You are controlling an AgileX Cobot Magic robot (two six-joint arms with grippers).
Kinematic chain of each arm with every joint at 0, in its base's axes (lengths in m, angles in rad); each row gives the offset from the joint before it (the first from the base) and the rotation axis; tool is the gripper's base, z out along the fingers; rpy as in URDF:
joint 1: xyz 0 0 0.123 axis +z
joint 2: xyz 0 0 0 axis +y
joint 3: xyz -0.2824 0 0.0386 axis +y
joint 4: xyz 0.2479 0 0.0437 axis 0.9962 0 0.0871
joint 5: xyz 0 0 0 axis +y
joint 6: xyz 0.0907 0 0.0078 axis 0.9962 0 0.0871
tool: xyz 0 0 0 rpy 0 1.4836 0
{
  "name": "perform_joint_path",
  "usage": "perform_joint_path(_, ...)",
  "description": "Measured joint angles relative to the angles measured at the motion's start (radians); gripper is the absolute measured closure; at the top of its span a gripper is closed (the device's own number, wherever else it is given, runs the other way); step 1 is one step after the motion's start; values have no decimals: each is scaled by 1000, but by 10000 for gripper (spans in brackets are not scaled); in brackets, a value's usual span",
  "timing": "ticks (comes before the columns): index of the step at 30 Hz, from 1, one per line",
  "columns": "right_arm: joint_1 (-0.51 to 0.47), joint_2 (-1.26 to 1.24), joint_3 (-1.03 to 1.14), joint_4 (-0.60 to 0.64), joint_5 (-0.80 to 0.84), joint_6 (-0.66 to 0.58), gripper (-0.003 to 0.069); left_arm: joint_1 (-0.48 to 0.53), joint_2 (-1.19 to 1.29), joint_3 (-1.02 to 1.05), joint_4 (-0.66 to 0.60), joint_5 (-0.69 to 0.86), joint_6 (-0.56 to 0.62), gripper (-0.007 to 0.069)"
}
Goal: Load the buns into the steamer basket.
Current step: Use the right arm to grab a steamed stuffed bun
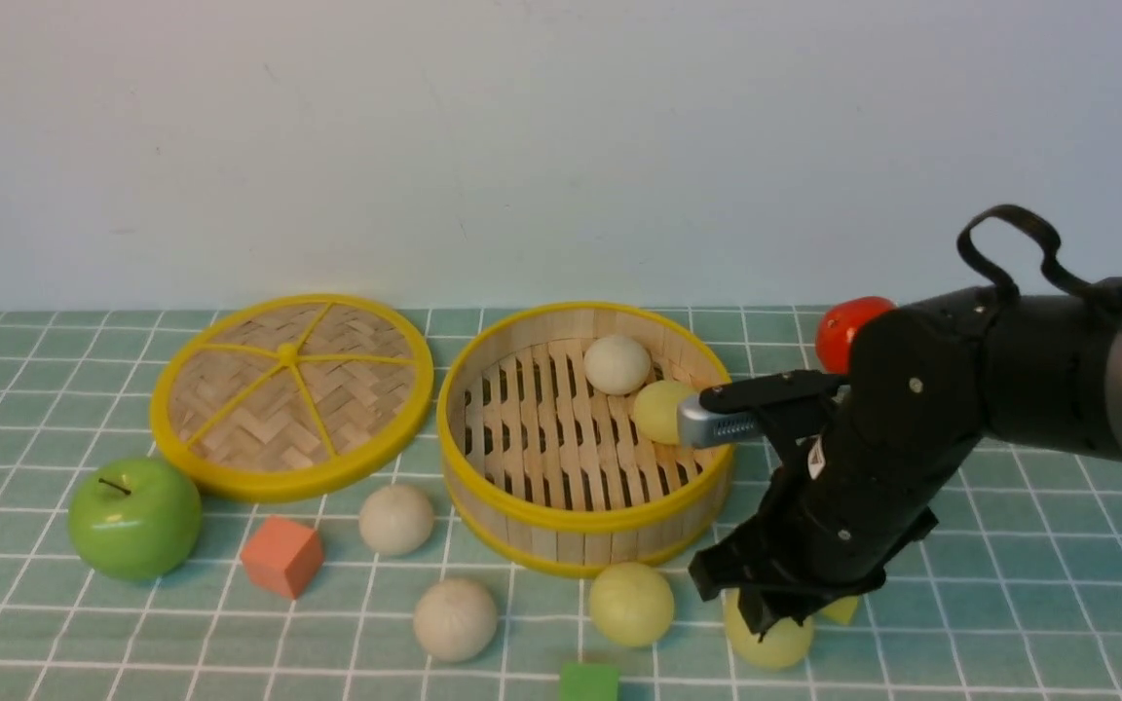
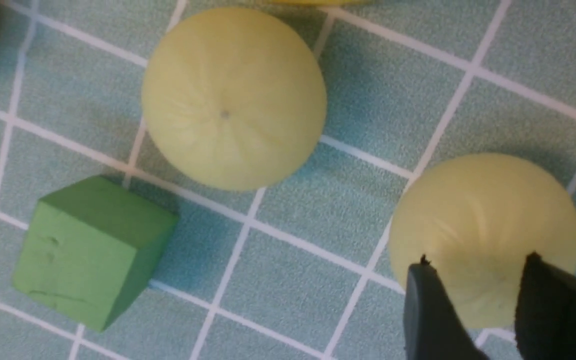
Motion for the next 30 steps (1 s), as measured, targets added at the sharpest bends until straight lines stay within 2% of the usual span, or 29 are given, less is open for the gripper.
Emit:
perform_joint_path(14,0,43,0,-87,-62,57,405,0,0,0,0,0,0,386)
perform_joint_path(18,0,52,0,-91,-66,59,465,0,0,0,0,0,0,386)
perform_joint_path(25,0,52,0,-93,-65,59,651,0,0,0,0,0,0,386)
perform_joint_path(30,0,41,0,-93,-60,59,659,0,0,0,0,0,0,386)
